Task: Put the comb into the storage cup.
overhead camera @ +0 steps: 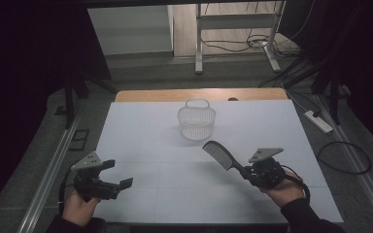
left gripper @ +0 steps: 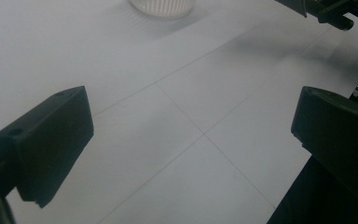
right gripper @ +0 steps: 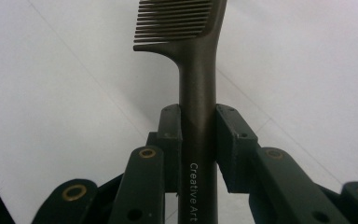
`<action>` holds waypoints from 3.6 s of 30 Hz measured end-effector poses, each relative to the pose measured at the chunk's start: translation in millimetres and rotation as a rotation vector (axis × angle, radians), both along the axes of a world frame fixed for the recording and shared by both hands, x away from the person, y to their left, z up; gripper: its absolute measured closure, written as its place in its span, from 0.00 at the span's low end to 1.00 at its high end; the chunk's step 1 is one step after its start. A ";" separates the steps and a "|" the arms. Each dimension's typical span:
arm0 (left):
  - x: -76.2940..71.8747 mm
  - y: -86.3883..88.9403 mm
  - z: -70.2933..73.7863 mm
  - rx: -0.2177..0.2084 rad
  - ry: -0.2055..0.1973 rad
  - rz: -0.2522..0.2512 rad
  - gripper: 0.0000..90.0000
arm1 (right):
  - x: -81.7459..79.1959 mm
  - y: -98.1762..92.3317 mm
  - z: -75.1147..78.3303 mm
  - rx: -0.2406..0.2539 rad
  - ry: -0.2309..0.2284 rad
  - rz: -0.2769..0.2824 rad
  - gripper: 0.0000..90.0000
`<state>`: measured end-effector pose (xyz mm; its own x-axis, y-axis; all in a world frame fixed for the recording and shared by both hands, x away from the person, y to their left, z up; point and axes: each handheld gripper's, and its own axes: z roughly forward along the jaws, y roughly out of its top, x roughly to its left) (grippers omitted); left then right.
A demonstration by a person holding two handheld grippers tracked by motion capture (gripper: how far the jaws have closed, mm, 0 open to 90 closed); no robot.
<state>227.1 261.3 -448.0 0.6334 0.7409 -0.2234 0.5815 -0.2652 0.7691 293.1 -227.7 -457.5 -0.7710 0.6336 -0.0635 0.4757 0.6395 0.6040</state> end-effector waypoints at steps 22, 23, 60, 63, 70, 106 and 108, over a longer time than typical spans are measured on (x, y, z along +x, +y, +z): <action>44.8 -33.2 26.1 -0.041 -0.018 -0.050 0.00 | -5.7 -2.1 11.2 0.067 -0.077 0.006 0.80; 49.1 -36.8 27.7 -0.041 -0.020 -0.056 0.00 | -5.9 -2.2 12.2 0.072 -0.084 0.006 0.80; 99.9 -93.5 48.7 -0.129 -0.033 -0.169 0.00 | -13.0 8.6 21.5 0.121 -0.177 0.045 0.80; 99.7 -93.7 48.6 -0.135 -0.029 -0.174 0.00 | -14.7 11.7 20.8 0.120 -0.179 0.054 0.80; 98.5 -97.9 47.5 -0.135 -0.018 -0.180 0.00 | -19.3 20.8 20.1 0.122 -0.193 0.086 0.80; 105.8 -116.1 35.9 -0.267 0.122 -0.280 0.00 | -49.3 58.8 21.5 0.149 -0.315 0.257 0.80; 106.2 -117.6 35.4 -0.272 0.131 -0.287 0.00 | -50.8 60.0 21.7 0.152 -0.322 0.262 0.80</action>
